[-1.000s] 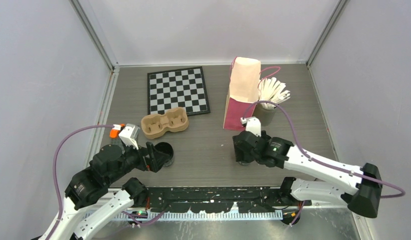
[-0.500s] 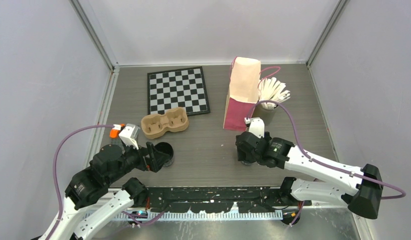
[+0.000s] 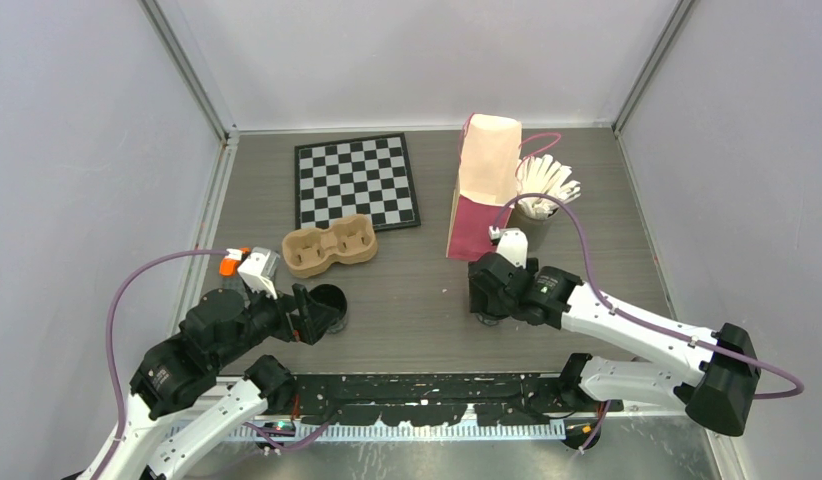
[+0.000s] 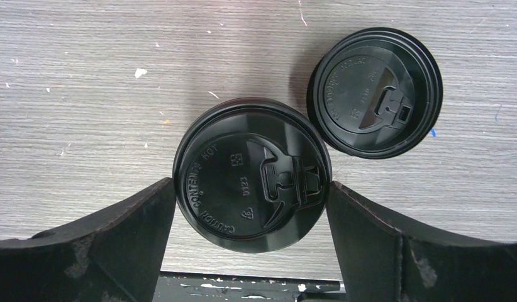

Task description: Pack the takeout coffee

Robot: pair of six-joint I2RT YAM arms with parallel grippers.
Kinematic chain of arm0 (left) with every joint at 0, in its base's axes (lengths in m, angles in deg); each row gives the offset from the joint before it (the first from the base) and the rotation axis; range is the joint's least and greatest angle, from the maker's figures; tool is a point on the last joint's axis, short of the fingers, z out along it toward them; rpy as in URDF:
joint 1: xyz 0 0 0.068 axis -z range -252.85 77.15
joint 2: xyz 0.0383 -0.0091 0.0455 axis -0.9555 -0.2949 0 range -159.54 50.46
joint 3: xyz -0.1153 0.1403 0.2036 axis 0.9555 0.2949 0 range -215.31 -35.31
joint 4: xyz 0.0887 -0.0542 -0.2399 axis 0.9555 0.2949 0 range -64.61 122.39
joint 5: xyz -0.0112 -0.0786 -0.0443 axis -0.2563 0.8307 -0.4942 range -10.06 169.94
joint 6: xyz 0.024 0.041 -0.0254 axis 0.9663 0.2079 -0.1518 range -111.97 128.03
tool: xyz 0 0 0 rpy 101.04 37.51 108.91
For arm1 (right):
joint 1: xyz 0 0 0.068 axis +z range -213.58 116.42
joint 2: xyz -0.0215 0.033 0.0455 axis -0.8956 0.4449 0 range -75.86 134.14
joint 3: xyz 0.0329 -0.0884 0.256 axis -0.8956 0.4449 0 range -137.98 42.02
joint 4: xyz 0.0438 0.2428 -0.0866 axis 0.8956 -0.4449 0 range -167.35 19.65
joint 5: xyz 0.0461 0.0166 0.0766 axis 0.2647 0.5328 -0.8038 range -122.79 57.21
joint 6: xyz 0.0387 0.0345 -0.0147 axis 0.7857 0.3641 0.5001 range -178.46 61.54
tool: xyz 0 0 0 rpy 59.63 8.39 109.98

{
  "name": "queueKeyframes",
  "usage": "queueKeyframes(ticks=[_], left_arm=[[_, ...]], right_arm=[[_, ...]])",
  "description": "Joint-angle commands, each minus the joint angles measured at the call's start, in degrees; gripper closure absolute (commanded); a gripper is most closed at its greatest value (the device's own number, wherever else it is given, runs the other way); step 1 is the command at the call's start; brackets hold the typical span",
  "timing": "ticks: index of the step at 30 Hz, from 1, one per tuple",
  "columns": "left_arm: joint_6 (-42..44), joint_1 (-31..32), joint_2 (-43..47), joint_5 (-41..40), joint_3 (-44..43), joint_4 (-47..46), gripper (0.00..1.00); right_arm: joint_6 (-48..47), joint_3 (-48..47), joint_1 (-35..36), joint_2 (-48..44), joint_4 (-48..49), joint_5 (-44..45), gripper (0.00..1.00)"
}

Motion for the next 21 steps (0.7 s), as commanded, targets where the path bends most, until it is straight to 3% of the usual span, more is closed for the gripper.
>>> queueKeyframes(ticks=[1, 13, 21], left_arm=[[0.5, 0.2, -0.4, -0.8, 0.1, -0.8, 0.0], [-0.4, 0.2, -2.8, -3.1, 0.2, -0.4, 0.0], [-1.5, 0.2, -10.6, -5.7, -0.3, 0.2, 0.0]], right_arm=[[0.9, -2.8, -0.6, 0.3, -2.7, 0.4, 0.06], [-0.8, -9.5, -0.6, -1.3, -8.8, 0.1, 0.04], [-2.2, -9.4, -0.6, -3.1, -0.3, -9.0, 0.07]])
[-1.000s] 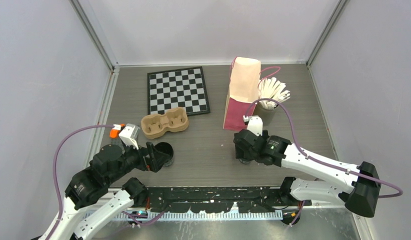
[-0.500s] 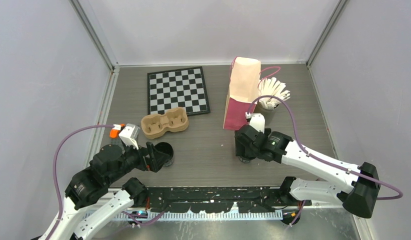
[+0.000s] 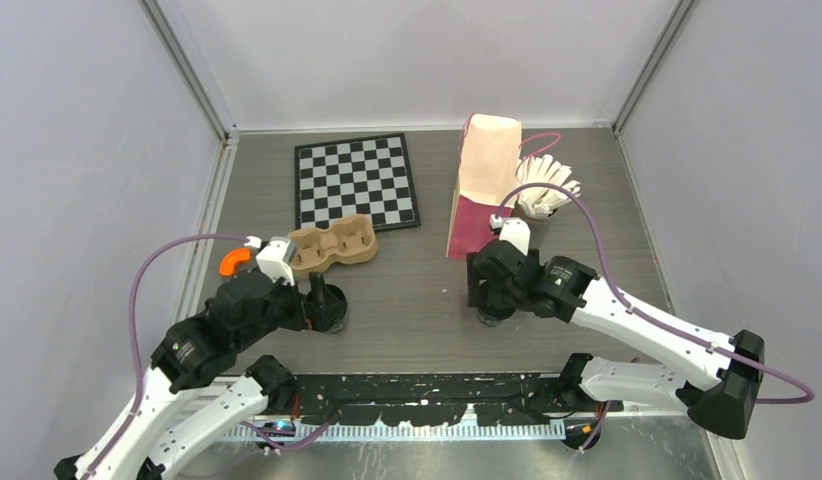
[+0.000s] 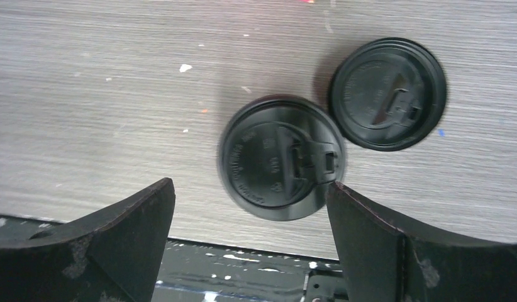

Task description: Pack the takeout coffee

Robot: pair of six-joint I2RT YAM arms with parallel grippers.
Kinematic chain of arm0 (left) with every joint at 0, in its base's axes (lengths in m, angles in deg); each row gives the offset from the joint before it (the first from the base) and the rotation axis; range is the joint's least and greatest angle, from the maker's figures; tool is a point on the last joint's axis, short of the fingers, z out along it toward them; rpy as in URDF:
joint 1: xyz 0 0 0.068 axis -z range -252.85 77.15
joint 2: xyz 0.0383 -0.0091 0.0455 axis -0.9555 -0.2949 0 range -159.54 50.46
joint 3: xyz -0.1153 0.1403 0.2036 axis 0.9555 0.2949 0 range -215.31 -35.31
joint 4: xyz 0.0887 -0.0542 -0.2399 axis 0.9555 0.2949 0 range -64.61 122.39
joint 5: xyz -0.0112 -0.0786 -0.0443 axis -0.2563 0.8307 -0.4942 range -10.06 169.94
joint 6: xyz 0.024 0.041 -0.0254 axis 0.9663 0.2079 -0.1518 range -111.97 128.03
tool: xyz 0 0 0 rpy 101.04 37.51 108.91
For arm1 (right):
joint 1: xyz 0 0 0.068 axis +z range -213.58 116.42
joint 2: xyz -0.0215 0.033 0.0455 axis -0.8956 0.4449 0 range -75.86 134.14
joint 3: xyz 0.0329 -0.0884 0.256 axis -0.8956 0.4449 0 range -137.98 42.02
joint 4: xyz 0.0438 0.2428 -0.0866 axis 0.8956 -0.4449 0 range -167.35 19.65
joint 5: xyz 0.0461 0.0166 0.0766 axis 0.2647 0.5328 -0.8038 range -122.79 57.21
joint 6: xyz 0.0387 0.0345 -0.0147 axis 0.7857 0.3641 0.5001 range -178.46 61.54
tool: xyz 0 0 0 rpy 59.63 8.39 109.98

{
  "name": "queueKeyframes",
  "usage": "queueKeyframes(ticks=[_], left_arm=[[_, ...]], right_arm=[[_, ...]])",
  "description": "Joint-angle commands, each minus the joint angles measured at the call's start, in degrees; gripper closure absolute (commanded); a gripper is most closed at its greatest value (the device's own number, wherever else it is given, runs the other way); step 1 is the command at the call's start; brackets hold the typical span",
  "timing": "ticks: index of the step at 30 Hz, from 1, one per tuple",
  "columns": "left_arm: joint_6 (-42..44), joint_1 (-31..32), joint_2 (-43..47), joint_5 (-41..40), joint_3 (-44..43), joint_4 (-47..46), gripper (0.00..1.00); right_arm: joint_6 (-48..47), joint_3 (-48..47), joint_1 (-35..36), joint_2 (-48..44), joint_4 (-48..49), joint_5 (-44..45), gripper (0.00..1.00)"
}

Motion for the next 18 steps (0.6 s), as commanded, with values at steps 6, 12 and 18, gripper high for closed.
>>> queueKeyframes(ticks=[6, 12, 18], left_arm=[[-2.5, 0.2, -11.3, -3.5, -1.2, -1.6, 0.0], [-1.7, 0.2, -18.0, -4.8, -0.7, -6.8, 0.11], [2.0, 0.2, -28.4, -2.9, -7.2, -3.5, 0.24]], right_arm=[[-2.6, -0.6, -0.3, -1.8, 15.8, -14.6, 0.1], [-4.1, 0.0, -0.3, -1.6, 22.5, -16.6, 0.13], [1.3, 3.8, -0.3, -4.3, 27.1, -10.5, 0.13]])
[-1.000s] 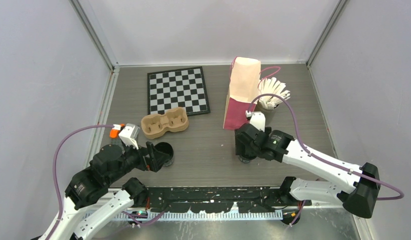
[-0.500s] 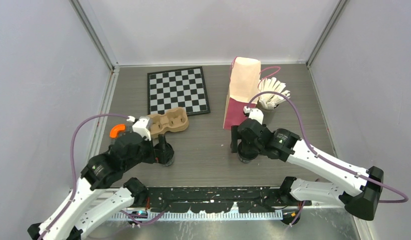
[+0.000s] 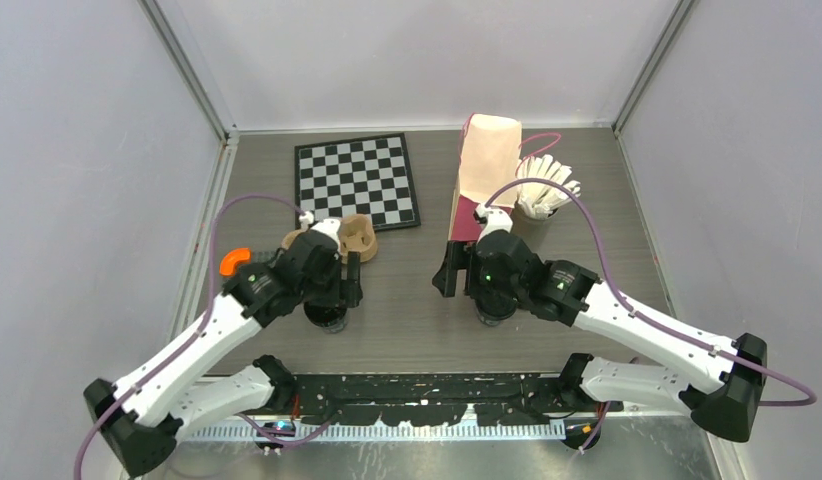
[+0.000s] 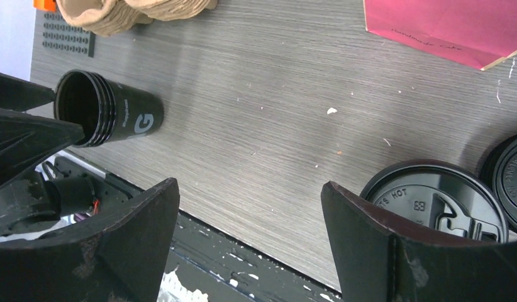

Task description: Pack the takeout coffee

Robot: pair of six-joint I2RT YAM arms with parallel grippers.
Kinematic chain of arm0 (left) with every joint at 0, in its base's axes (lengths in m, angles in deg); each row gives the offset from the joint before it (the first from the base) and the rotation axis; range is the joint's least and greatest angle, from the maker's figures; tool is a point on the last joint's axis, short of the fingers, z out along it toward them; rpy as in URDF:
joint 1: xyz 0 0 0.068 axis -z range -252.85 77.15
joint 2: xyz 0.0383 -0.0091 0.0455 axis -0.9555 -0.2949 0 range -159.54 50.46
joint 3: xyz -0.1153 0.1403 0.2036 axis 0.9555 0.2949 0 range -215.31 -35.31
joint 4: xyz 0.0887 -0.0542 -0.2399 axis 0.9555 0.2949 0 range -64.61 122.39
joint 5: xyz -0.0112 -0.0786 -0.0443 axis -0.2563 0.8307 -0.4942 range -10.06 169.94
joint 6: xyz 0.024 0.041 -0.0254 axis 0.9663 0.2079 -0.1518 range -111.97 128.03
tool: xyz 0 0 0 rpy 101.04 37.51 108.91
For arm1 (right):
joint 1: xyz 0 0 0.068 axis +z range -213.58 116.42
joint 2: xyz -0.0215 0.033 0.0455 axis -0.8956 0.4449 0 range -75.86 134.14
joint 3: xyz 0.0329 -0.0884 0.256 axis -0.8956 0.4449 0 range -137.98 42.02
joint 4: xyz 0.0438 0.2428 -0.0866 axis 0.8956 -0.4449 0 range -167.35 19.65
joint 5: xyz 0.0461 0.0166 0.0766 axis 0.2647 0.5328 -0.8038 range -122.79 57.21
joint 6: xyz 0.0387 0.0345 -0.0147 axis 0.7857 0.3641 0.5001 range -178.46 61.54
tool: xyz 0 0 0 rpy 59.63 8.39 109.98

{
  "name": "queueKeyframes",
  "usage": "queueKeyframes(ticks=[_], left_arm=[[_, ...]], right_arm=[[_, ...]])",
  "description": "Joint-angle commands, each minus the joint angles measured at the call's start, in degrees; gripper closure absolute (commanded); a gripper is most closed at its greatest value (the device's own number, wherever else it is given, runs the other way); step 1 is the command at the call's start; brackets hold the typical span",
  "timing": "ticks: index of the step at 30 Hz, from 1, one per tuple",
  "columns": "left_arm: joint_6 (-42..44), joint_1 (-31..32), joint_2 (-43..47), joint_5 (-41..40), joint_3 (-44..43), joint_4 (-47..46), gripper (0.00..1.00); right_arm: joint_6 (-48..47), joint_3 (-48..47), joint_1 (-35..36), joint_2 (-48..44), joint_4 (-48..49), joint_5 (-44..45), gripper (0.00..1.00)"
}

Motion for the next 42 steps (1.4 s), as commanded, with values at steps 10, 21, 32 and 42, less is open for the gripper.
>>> queueKeyframes(ticks=[10, 21, 32, 42], left_arm=[[5.3, 0.2, -10.3, -2.5, -3.5, -2.5, 0.47], [1.2, 0.2, -11.5, -8.2, -0.6, -0.9, 0.56], [1.1, 0.2, -12.3, -5.0, -0.3, -4.5, 0.91], [0.7, 0.2, -11.1, -4.2, -4.2, 2.0, 0.98]], right_arm=[[0.6, 2.7, -0.2, -2.2, 5.2, 2.0, 0.13], [0.5, 10.6, -0.2, -6.3, 6.1, 1.0, 0.13], [-2.9, 10.2, -0.2, -7.6, 2.3, 2.6, 0.13], [-3.2, 10.3, -0.3, -9.1, 1.7, 4.2, 0.13]])
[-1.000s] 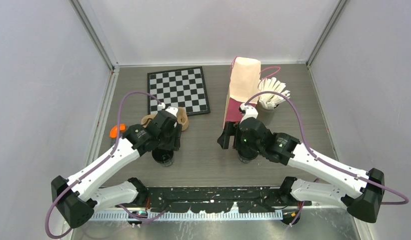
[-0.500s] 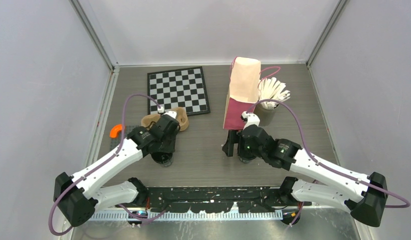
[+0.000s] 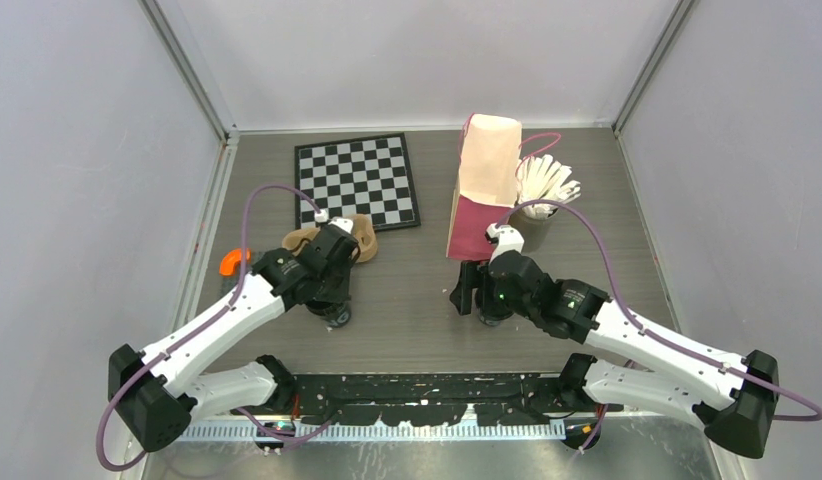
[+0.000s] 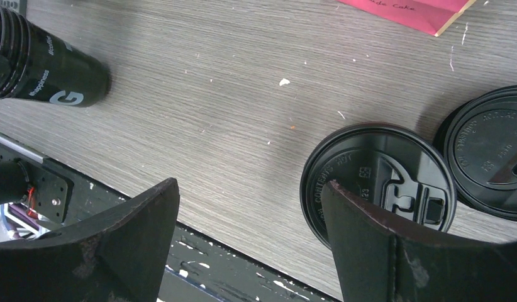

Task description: Pack the takeout coffee

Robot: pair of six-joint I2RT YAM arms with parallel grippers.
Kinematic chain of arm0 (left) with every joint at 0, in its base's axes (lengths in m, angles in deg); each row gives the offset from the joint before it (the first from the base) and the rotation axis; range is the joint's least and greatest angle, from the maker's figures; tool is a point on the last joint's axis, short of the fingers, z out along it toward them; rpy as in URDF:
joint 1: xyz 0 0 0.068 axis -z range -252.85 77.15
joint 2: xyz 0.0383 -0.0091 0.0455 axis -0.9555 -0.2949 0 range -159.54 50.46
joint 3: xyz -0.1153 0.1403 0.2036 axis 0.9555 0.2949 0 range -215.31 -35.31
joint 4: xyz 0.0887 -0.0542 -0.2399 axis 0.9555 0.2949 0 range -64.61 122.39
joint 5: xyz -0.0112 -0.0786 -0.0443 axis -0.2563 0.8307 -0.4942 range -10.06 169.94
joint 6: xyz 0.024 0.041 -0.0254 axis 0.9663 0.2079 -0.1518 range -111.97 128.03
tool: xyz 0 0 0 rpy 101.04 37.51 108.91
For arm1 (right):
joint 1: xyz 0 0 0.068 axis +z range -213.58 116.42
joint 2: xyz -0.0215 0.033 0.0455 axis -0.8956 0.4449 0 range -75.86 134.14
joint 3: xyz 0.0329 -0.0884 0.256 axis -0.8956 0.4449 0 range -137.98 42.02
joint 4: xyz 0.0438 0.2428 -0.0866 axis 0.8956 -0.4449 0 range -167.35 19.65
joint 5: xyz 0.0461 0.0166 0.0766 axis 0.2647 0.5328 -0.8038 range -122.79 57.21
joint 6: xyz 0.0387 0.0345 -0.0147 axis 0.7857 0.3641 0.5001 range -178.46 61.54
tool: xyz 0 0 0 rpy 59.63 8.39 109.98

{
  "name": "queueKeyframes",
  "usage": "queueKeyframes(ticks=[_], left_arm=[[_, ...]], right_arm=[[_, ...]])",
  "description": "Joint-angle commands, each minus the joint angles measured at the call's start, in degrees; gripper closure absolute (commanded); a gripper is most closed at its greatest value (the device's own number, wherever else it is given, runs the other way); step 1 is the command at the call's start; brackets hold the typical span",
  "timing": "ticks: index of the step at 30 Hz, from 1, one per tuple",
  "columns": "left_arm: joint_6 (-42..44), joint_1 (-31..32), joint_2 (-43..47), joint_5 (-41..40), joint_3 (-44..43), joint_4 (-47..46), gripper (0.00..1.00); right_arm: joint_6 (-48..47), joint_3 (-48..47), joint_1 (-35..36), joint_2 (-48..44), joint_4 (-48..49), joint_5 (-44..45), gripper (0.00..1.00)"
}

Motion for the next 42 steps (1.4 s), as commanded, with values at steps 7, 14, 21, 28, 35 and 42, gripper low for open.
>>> queueKeyframes(ticks=[7, 14, 21, 28, 35, 42], left_arm=[[0.2, 0.2, 2.0, 1.6, -3.7, 5.6, 1.0], [0.6, 0.2, 3.4, 2.6, -6.0, 8.0, 1.0], [2.2, 0.2, 3.7, 4.3, -9.4, 12.1, 1.0], [6.5, 0.2, 3.3, 3.0, -16.1, 15.4, 1.0], [10.8, 0.2, 0.9, 6.9, -27.0, 15.6, 1.0], [11.5, 1.8, -0.1, 13.8, -26.6, 8.5, 1.0]], right_arm=[[-0.6, -2.5, -0.3, -0.1, -0.1, 2.1, 0.13], [0.8, -1.6, -0.2, -1.1, 0.6, 1.9, 0.13], [-0.6, -0.1, -0.2, -1.7, -0.4, 5.3, 0.11], [1.9, 0.5, -0.2, -2.7, -1.1, 5.9, 0.1], [4.0, 0.7, -0.2, -5.2, -1.6, 4.0, 0.1], [8.3, -1.1, -0.3, -8.5, -8.5, 8.9, 0.03]])
